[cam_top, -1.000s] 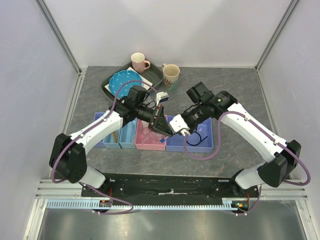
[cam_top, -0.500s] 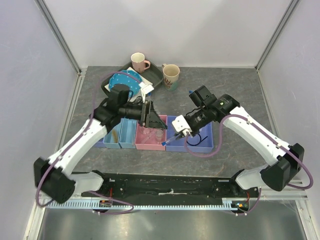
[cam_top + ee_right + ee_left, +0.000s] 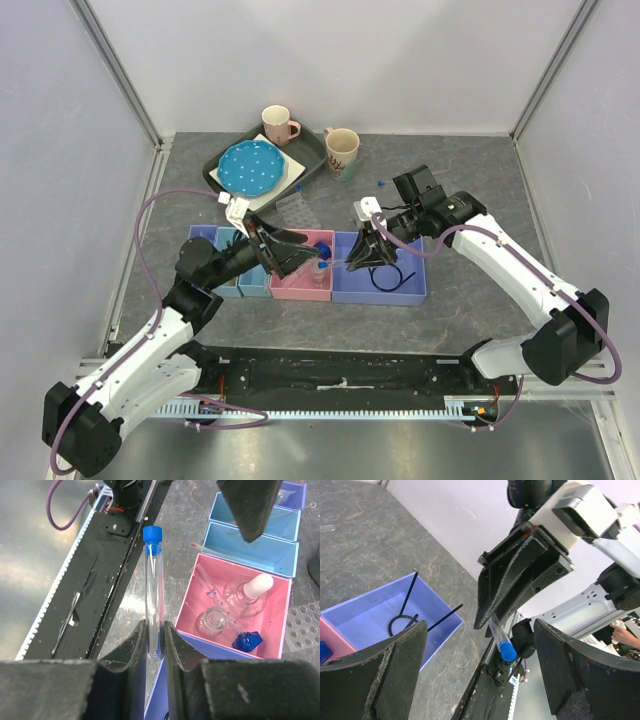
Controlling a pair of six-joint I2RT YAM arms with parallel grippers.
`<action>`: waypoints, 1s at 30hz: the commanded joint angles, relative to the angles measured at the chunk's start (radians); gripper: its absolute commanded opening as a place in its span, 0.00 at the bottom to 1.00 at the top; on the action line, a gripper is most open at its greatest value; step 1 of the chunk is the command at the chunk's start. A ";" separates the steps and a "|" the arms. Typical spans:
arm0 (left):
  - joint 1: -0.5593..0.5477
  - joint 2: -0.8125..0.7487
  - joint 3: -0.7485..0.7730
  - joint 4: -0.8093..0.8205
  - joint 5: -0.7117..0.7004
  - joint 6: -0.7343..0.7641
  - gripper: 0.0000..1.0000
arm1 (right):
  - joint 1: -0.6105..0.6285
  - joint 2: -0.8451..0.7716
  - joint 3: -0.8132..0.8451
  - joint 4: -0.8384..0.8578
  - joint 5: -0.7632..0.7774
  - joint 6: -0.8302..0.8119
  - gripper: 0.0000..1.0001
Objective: Organize the chemistry lab equipment
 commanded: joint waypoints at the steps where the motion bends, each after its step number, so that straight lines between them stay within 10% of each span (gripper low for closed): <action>1: -0.035 0.026 -0.010 0.240 -0.051 -0.075 0.92 | -0.019 0.000 -0.033 0.211 -0.098 0.254 0.15; 20: -0.134 0.110 -0.058 0.343 -0.232 -0.063 0.75 | -0.048 0.016 -0.126 0.578 -0.096 0.663 0.13; 30: -0.141 0.134 -0.013 0.249 -0.219 -0.043 0.45 | -0.053 0.022 -0.157 0.655 -0.067 0.736 0.13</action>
